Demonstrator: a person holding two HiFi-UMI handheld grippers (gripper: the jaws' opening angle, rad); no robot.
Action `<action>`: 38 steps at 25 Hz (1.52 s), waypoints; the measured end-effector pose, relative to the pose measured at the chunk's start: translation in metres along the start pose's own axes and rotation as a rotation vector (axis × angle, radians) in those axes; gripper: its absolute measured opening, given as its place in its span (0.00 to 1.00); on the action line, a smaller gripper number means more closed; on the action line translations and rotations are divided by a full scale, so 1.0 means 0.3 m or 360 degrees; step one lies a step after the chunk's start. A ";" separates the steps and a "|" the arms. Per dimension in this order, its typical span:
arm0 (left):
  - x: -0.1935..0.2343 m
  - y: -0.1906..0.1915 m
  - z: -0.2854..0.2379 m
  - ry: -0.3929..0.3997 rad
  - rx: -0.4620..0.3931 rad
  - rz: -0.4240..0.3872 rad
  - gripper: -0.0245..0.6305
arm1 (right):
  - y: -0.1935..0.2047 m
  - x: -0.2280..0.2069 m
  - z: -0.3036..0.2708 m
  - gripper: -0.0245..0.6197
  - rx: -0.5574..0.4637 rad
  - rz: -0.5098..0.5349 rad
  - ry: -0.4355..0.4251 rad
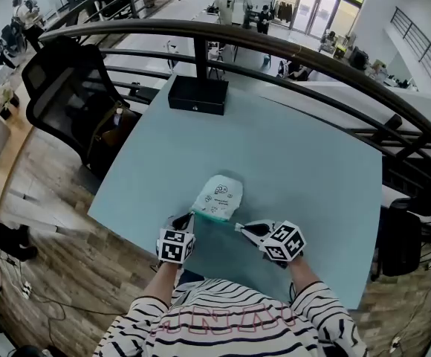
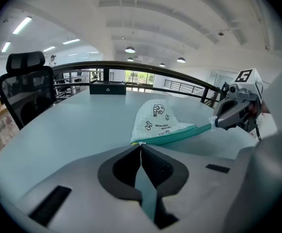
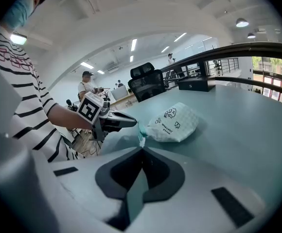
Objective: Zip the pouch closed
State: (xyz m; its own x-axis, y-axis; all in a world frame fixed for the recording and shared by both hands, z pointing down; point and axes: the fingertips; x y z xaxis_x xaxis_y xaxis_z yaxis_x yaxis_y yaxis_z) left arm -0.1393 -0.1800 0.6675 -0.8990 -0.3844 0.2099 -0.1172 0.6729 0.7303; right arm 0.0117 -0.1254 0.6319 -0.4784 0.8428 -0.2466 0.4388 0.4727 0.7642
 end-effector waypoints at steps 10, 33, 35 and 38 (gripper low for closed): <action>-0.004 0.033 -0.004 -0.0043 0.0087 -0.0138 0.08 | 0.048 -0.010 -0.022 0.08 0.0069 0.0034 0.0145; -0.146 -0.019 0.150 -0.0151 -0.0148 -0.0090 0.08 | 0.009 0.032 0.115 0.08 -0.0260 -0.0009 0.0387; -0.176 -0.034 0.172 -0.0146 -0.0190 -0.0092 0.08 | -0.005 0.043 0.135 0.08 -0.0308 -0.0004 0.0384; -0.215 -0.060 0.204 -0.0143 -0.0250 -0.0087 0.08 | -0.028 0.058 0.169 0.08 -0.0382 -0.0015 0.0379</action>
State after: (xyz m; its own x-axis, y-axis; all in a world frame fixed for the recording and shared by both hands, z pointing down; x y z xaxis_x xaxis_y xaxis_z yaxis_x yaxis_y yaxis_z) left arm -0.1049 -0.1286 0.6012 -0.9279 -0.3551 0.1135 -0.1059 0.5429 0.8331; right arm 0.0382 -0.1019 0.5909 -0.6583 0.7415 -0.1295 0.2556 0.3820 0.8881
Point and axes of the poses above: the fingertips, and each gripper's own axes: z backward along the fingers, x to its left, y out of its underside, and after that the axes turned 8 degrees about z, right-handed
